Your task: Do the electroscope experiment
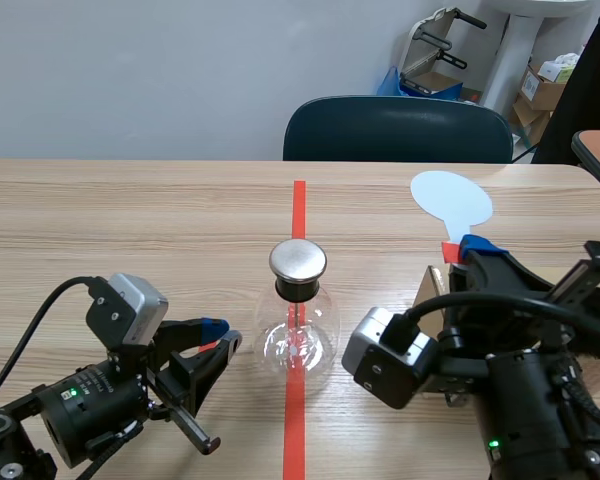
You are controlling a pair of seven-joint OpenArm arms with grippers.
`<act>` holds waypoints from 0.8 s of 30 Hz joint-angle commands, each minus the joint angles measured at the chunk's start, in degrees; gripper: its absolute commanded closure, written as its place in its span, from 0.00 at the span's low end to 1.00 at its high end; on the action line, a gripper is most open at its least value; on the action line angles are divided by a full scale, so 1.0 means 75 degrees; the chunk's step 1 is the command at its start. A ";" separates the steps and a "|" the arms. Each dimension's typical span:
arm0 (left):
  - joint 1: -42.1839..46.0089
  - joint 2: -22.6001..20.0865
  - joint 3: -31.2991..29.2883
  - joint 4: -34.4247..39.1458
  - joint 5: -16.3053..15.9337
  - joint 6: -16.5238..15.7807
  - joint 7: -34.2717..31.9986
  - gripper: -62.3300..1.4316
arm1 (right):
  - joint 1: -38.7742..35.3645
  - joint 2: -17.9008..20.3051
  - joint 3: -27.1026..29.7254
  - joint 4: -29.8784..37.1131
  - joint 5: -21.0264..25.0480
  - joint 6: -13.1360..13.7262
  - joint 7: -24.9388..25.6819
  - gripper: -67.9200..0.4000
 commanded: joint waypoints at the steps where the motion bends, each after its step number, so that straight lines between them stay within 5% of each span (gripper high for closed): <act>1: -0.0006 -0.0236 -0.0044 0.0154 -0.0055 -0.0041 -0.0291 0.63 | -0.0242 0.0105 0.0274 0.0329 -0.0023 -0.0067 0.0131 0.97; 9: -0.0003 -0.1078 -0.0041 0.0154 -0.0227 -0.0854 -0.0994 0.45 | -0.1719 0.0102 0.1530 0.0918 -0.0023 -0.0959 0.1381 0.97; 13: 0.0047 -0.1635 -0.0041 0.0154 -0.0589 -0.1620 -0.1326 0.36 | -0.2407 0.0099 0.2264 0.0985 0.0184 -0.0959 0.1982 0.97; 24: 0.0769 -0.2515 -0.0015 0.0152 -0.0691 -0.2433 -0.2276 0.27 | -0.3314 -0.0090 0.4438 0.0985 0.2349 -0.0959 0.4360 0.97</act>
